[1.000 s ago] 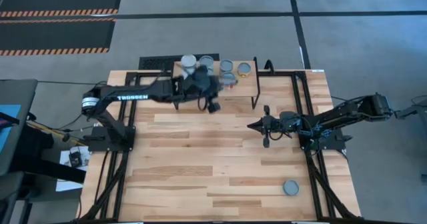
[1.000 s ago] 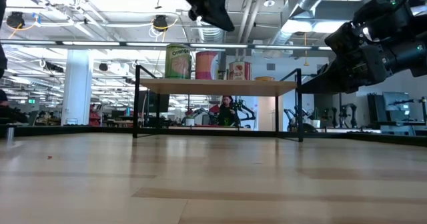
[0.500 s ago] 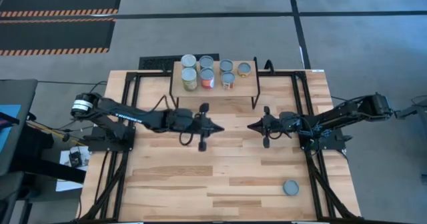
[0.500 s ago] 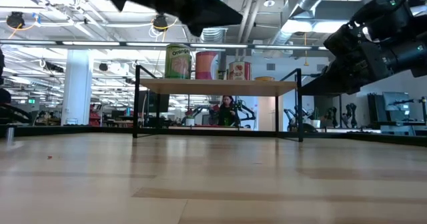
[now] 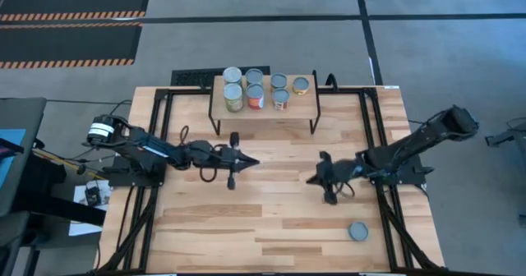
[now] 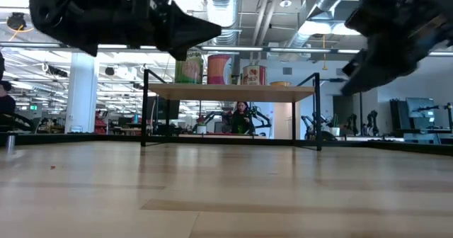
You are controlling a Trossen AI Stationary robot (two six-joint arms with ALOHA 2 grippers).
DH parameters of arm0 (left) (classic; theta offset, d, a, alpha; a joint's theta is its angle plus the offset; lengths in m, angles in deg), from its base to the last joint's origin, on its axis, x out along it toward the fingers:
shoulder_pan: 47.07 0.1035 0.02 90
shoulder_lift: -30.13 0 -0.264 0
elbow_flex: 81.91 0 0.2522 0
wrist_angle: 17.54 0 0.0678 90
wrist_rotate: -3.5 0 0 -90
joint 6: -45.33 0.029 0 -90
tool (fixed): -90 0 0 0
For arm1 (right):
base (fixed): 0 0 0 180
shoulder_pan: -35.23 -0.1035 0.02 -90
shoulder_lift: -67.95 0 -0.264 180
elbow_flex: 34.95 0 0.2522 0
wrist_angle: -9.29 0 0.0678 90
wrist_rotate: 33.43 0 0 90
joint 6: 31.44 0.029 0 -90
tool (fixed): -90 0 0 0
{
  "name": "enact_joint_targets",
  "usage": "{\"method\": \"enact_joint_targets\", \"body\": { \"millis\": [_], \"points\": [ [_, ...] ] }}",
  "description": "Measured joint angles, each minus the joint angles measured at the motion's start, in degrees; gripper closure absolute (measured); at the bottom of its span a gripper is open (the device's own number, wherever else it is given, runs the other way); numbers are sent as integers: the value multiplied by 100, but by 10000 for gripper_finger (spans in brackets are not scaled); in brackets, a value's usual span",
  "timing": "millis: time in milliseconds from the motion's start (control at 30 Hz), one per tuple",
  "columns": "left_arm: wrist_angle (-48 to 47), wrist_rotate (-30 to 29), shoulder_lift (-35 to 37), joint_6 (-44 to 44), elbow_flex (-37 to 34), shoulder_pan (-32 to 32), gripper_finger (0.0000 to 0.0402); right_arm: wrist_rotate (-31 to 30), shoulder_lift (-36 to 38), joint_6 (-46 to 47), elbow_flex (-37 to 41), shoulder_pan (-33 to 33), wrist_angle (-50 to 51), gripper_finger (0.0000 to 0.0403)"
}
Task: Pick and place cans onto a shelf
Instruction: Put the green can on the shelf aligned with the canned mushrooms
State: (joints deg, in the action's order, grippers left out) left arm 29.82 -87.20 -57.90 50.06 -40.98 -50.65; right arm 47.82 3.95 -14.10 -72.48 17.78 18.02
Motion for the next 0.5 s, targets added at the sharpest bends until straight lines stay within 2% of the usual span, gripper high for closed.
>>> {"method": "enact_joint_targets", "body": {
  "millis": [133,300,400,500],
  "points": [
    [650,45,0,-95,-406,139,401,-408,0,1417,-567,-932,1229,397],
    [834,30,0,-108,-620,320,401,-788,-94,3583,-1152,-2057,2752,386],
    [806,32,0,-159,-627,365,401,-766,-311,4750,-1556,-2616,3708,383],
    [777,37,0,-244,-627,368,401,-397,-622,5876,-2048,-2992,4499,375]
  ]
}}
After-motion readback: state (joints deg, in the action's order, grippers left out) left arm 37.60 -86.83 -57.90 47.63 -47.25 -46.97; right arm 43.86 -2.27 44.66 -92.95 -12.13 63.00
